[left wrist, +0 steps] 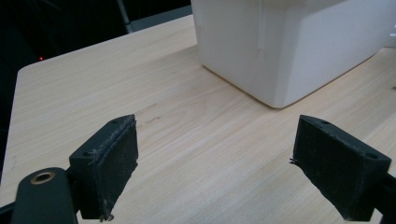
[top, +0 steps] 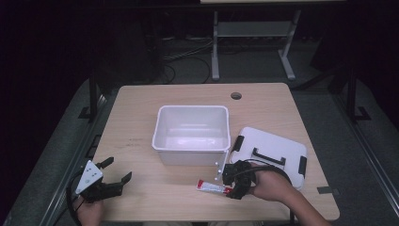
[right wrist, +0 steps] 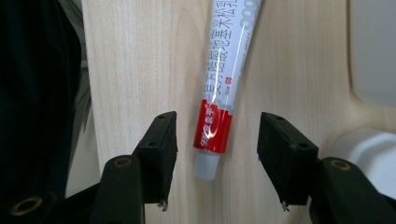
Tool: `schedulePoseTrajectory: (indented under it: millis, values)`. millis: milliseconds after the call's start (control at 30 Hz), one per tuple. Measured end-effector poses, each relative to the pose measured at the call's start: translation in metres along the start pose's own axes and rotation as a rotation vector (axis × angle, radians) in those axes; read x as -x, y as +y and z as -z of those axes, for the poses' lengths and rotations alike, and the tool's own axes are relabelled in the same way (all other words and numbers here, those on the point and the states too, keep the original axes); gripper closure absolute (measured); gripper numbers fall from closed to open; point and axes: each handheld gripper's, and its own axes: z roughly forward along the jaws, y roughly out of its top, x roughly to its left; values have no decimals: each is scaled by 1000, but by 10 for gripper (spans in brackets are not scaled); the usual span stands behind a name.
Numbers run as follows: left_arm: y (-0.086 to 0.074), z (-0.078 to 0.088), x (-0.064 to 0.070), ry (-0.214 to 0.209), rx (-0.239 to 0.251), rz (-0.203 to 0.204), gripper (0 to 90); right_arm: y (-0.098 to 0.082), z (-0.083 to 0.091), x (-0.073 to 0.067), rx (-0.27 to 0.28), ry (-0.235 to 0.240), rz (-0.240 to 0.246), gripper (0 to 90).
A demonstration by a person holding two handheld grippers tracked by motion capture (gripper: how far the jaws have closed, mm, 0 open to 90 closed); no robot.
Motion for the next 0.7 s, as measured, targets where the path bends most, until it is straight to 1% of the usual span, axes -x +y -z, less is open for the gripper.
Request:
schedulePoseTrajectory:
  millis: [200, 300, 333, 500, 700]
  values:
    - [0, 1, 0, 2, 4, 5, 135, 8, -11, -1, -13, 17, 8, 471]
    - [0, 1, 0, 3, 2, 4, 135, 10, -13, 0, -17, 18, 17, 475]
    - [0, 1, 0, 3, 3, 4, 135, 11, -15, -1, -21, 17, 12, 478]
    - [0, 1, -1, 4, 5, 7, 135, 14, -21, 1, -29, 26, 26, 518]
    - [0, 1, -1, 5, 4, 6, 135, 16, -24, 1, -46, 27, 29, 557]
